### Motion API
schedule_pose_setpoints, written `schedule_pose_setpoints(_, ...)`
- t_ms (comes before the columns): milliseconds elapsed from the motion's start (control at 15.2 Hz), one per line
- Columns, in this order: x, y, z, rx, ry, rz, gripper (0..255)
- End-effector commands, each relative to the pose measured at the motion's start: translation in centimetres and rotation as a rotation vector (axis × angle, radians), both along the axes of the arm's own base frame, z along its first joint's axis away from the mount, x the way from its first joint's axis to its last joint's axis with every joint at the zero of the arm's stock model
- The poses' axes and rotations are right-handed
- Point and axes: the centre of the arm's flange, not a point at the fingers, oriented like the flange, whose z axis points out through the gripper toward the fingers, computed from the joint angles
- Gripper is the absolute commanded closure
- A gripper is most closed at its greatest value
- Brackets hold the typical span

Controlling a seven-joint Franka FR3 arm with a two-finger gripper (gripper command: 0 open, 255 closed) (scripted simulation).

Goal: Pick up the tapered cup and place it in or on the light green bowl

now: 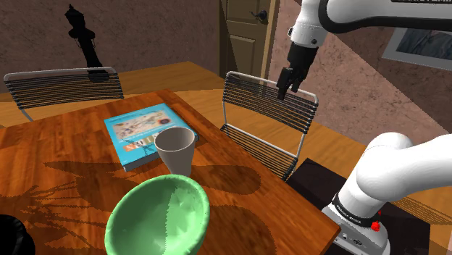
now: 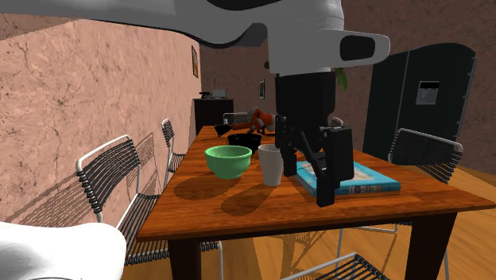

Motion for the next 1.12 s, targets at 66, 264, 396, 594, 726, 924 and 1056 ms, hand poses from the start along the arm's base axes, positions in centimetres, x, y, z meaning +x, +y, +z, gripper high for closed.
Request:
schedule_pose_setpoints(66,0.3,1.2,-0.2,0.004,0.0,-0.002,0)
schedule_pose_setpoints(264,1.4,4.8,-0.7,0.017,-0.001,-0.007,0)
schedule_pose_setpoints(396,2.1,7.2,-1.0,0.026,-0.001,-0.011,0)
schedule_pose_setpoints(594,3.2,10.8,-1.4,0.039,-0.002,-0.016,0)
schedule_pose_setpoints(726,3.9,13.2,-1.6,0.047,-0.002,-0.019,0)
schedule_pose_setpoints(924,5.0,16.8,-2.0,0.06,-0.003,-0.025,0)
schedule_pose_setpoints(1056,5.8,19.2,-2.2,0.069,-0.004,-0.028,0)
